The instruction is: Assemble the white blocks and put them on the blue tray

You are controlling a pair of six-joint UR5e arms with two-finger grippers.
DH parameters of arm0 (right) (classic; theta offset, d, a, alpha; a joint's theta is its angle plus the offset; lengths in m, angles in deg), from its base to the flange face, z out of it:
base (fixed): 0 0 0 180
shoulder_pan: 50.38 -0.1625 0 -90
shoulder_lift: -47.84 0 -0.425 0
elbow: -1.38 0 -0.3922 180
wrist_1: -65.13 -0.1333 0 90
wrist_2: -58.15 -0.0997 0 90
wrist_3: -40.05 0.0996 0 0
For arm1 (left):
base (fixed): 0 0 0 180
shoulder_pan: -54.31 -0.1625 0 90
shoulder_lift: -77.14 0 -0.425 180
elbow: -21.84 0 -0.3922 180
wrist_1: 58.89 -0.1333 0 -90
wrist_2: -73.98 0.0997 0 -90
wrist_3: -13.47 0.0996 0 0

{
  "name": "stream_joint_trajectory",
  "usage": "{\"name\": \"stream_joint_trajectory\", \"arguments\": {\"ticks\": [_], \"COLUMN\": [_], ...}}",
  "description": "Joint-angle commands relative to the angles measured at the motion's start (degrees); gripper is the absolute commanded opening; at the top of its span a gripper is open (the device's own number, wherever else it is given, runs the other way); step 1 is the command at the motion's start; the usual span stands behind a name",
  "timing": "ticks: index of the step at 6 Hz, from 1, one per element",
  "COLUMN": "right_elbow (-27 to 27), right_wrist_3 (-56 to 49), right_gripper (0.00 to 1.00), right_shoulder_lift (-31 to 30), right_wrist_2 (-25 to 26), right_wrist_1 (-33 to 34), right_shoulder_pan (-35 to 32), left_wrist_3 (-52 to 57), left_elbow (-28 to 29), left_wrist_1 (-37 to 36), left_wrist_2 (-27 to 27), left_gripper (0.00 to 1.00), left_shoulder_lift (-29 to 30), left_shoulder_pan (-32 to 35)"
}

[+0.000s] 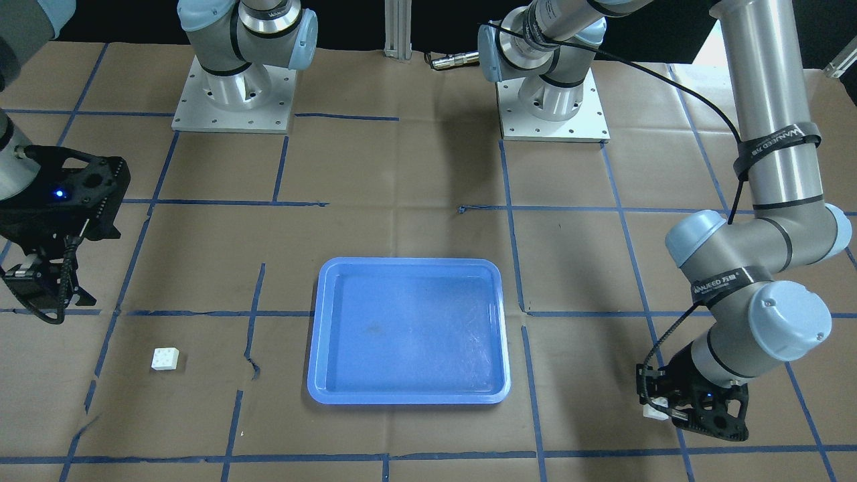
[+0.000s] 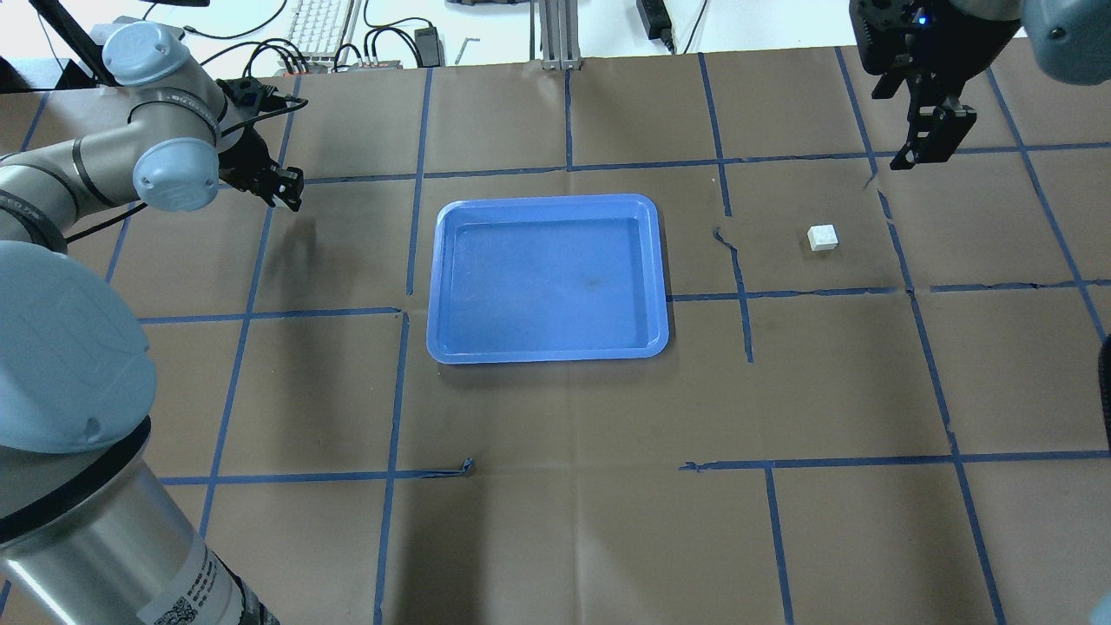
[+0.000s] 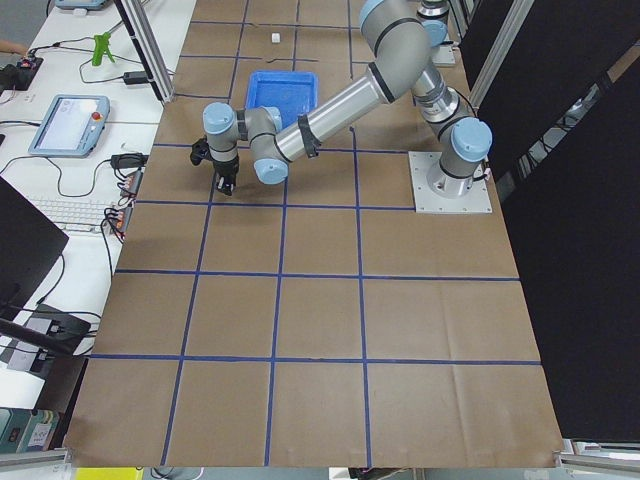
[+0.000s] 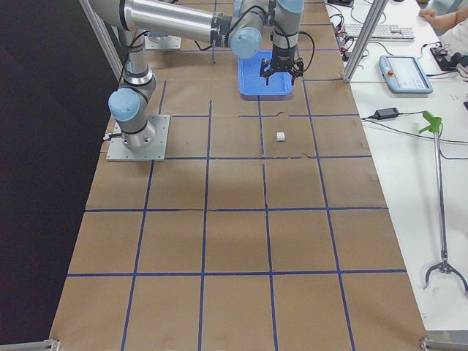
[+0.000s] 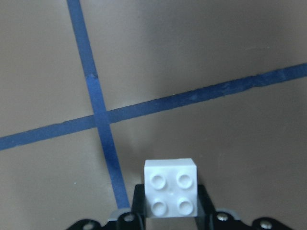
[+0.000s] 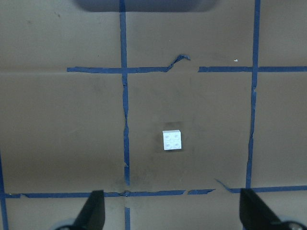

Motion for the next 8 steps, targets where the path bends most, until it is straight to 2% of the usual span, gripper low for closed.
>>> {"name": "stream_joint_trajectory", "arguments": {"ticks": [1, 3, 4, 6, 8], "right_elbow": [-0.6, 0.3, 2.9, 4.9, 5.5], "right_wrist_3": [-7.3, -13.3, -17.8, -19.9, -21.3], "right_gripper": [1.0, 1.0, 1.0, 1.0, 1.0], "right_shoulder_lift": [4.5, 11.5, 14.6, 18.3, 21.8], "right_wrist_2": [-10.2, -20.8, -22.9, -25.0, -27.2], "right_wrist_1": [0.0, -0.6, 0.1, 0.7, 5.5], "right_shoulder_pan": [6.9, 12.4, 14.0, 14.1, 14.1], "left_wrist_3": [9.2, 19.0, 25.9, 27.8, 36.3], "left_elbow": [-1.2, -3.0, -3.6, -5.7, -10.0], "left_wrist_1": [8.8, 8.5, 8.2, 7.2, -0.6], "left_wrist_2": [0.3, 0.3, 0.2, 0.2, -0.4], "left_gripper": [0.05, 0.05, 0.05, 0.05, 0.05], "left_shoulder_lift": [-7.5, -8.5, -7.8, -7.1, -6.5], "left_shoulder_pan": [7.2, 14.8, 18.6, 27.6, 29.5]}}
